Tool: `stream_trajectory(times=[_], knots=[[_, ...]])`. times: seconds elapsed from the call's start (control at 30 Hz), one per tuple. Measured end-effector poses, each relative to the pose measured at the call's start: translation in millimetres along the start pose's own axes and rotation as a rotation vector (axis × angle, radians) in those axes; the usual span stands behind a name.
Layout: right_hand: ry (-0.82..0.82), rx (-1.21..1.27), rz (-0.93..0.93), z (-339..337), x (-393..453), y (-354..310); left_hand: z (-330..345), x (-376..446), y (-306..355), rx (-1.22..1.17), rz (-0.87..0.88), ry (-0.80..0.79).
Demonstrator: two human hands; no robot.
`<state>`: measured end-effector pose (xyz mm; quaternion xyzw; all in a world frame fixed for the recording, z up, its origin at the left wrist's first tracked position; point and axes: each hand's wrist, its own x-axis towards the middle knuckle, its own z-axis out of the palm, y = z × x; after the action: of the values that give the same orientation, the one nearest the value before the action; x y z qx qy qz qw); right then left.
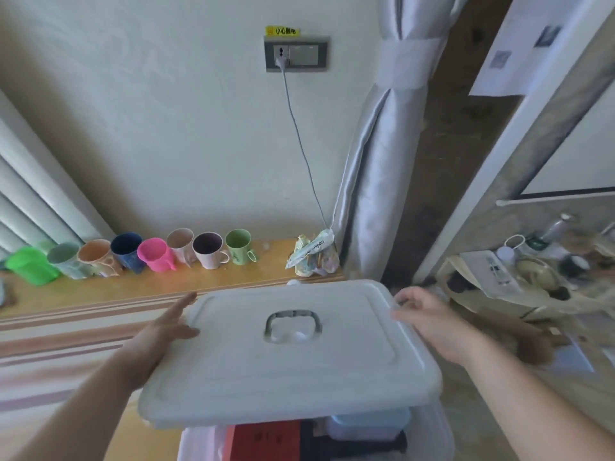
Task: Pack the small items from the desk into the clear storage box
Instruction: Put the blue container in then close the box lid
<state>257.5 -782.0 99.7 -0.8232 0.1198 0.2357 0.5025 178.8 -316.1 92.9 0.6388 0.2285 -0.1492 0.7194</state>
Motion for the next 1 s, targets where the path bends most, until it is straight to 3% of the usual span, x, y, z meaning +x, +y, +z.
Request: stream_trajectory(times=[0.13, 0.3, 0.43, 0.57, 0.63, 0.77, 1.0], knots=[[0.204, -0.163, -0.001, 7, -6, 47, 33, -13, -41, 0.397, 0.044, 0.167], [0.17, -0.247, -0.036, 32, -33, 90, 37, -16, -87, 0.702, 0.098, 0.399], [0.235, -0.517, -0.082, 57, -37, 102, 47, -29, -118, 1.064, 0.257, 0.391], [0.29, -0.715, -0.137, 61, -36, 109, 51, -37, -120, 0.908, 0.134, 0.505], [0.31, -0.769, -0.153, 58, -38, 113, 48, -34, -118, 0.903, 0.147, 0.471], [0.278, -0.701, -0.108, 58, -34, 115, 34, -26, -120, 0.93, 0.195, 0.392], [0.143, -0.698, -0.164, 129, -25, 68, -55, -30, -121, 0.938, 0.075, 0.525]])
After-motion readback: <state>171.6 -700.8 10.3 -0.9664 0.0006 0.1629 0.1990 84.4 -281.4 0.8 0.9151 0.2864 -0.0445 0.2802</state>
